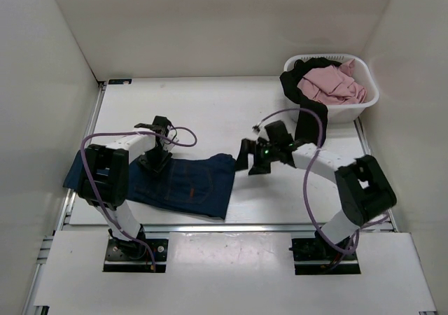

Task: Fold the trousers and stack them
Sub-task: Fold the trousers

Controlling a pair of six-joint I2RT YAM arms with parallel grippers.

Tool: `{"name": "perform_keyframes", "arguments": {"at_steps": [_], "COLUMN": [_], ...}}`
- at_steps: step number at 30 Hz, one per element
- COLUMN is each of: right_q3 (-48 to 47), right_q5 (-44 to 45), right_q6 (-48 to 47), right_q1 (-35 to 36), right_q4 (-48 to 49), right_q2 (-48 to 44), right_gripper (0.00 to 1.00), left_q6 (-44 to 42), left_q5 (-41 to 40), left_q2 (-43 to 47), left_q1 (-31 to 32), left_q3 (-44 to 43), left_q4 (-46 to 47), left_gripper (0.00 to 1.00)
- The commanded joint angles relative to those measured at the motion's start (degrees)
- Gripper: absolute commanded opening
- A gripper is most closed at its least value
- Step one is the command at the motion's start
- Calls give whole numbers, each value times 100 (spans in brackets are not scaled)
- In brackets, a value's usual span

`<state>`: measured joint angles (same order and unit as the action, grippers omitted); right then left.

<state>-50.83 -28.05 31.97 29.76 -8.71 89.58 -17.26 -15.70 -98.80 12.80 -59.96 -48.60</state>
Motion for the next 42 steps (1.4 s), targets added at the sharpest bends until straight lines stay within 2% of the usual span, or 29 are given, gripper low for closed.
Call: {"name": "perform_keyframes", "arguments": {"at_steps": [1,4,8,9,11,12,13,14,17,19,20,21,22,23,24,25,27,29,31,33,34,38,42], "right_q3": [275,170,319,267,100,39,38,90,1037,1477,1584,1428,1209,911,264,-21,-417,-883,-1200,-1587,-1753,-2983,-4564], "right_q5": [-684,-631,-692,-788,-912,-912,-912,-782,-158,45,46,46,46,46,46,98,221,570,748,1002,1404,2266,2322], "right_q6": [432,827,1574,1732,1734,1786,1787,1787,2304,2341,2149,1851,1457,548,121,-562,-997,-1384,-1552,-1623,-1684,-1764,-1659], "right_q1": [538,741,943,1040,1146,1146,1146,990,542,-30,-327,-417,-418,-470,-471,-471,-558,-961,-1626,-2060,-2375,-2615,-2476], "right_q4": [570,853,1983,2074,2075,1997,1883,1699,1881,1874,1699,914,428,-125,-1227,-1726,-2735,-3388,-4282,-4726,-5163,-6150,-6862], "right_q2": [463,955,1412,1526,1869,1931,1932,1932,1248,606,430,202,148,147,226,226,297,297,174,-36,-98,-231,15], "right_gripper": [95,95,87,73,53,24,9,0,0,0,0,0,0,0,0,0,0,0,0,0,0,0,0], "left_q6": [143,144,144,144,144,144,144,144,144,144,144,144,144,144,144,30,-32,-93,-94,-94,-94,-32,-32], "left_q5": [-47,-108,-108,-108,-161,-161,-161,-161,-266,-266,-266,-153,-30,267,418,558,665,473,112,111,190,366,568], "left_q2": [63,115,168,169,169,169,169,169,229,230,230,230,230,230,230,178,177,116,116,116,116,116,-112], "left_q1": [-40,-40,-40,-40,-93,-145,-146,-198,-321,-322,-322,-322,-322,-322,-322,-322,-191,-190,-242,-391,-453,-524,-524], "left_q3": [-217,-217,-217,-217,-270,-270,-331,-384,-437,-437,-437,-437,-515,-586,-769,-858,-1069,-1131,-1053,-965,-886,-762,-762], "left_q4": [342,342,290,290,290,290,290,229,228,228,228,124,53,-35,-131,-298,-361,-449,-449,-388,-387,-334,-334], "left_gripper": [59,59,59,59,59,59,59,59,59,58,58,58,58,58,58,58,58,58,58,58,58,59,59]}}
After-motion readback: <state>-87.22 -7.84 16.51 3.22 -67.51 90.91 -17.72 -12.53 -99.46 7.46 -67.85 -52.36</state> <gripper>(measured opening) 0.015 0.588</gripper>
